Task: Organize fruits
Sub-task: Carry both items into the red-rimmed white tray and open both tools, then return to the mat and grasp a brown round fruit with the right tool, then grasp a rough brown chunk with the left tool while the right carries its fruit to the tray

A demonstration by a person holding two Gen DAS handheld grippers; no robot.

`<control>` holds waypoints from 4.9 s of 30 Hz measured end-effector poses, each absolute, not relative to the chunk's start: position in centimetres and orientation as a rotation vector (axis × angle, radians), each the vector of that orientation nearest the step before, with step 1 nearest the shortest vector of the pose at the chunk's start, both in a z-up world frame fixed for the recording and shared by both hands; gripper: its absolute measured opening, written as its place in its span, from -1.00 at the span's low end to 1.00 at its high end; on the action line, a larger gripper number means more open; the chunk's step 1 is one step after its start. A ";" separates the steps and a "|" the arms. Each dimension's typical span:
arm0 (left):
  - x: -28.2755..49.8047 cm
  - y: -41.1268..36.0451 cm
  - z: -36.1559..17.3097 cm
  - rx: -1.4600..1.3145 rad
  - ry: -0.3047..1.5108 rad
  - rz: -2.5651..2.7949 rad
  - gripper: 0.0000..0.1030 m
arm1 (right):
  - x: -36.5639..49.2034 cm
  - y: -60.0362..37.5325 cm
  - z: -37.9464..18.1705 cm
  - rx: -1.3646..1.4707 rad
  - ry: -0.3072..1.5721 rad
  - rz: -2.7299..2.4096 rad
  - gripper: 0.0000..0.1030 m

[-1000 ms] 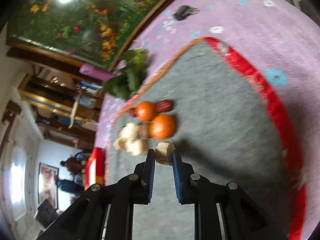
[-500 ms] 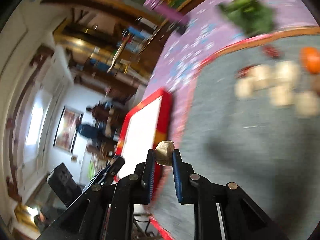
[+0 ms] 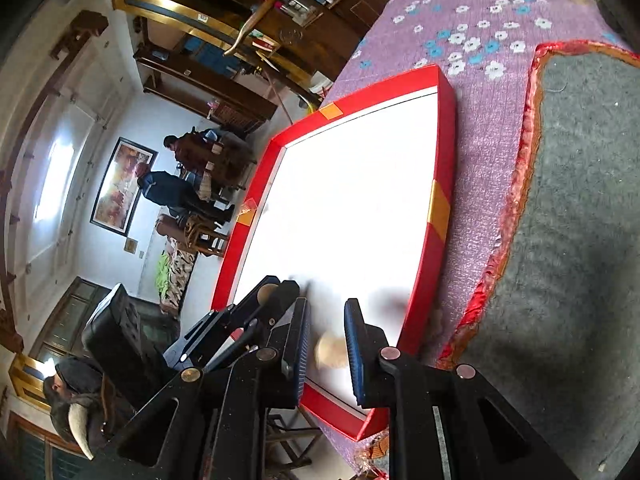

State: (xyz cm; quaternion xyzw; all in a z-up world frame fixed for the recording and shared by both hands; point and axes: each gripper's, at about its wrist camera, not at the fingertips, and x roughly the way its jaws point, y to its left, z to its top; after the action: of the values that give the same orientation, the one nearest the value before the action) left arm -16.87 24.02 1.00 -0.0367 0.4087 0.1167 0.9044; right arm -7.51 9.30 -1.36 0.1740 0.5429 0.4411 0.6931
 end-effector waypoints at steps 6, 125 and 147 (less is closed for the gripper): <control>-17.4 23.0 2.9 -0.032 0.767 0.303 0.18 | -7.3 6.4 0.2 0.403 1.054 0.910 -0.58; -12.0 3.0 4.6 0.156 0.767 -0.262 -0.46 | -7.7 -21.1 -1.0 0.382 0.875 0.504 -0.57; -17.7 22.4 3.3 0.031 0.772 0.243 -0.46 | -9.9 8.4 1.2 0.180 0.953 1.007 -0.58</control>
State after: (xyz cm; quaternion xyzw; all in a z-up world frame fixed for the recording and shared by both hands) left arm -17.68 22.36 3.30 0.0149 0.3757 0.1184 0.9190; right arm -9.93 8.43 1.19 0.0828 0.4388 0.4635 0.7653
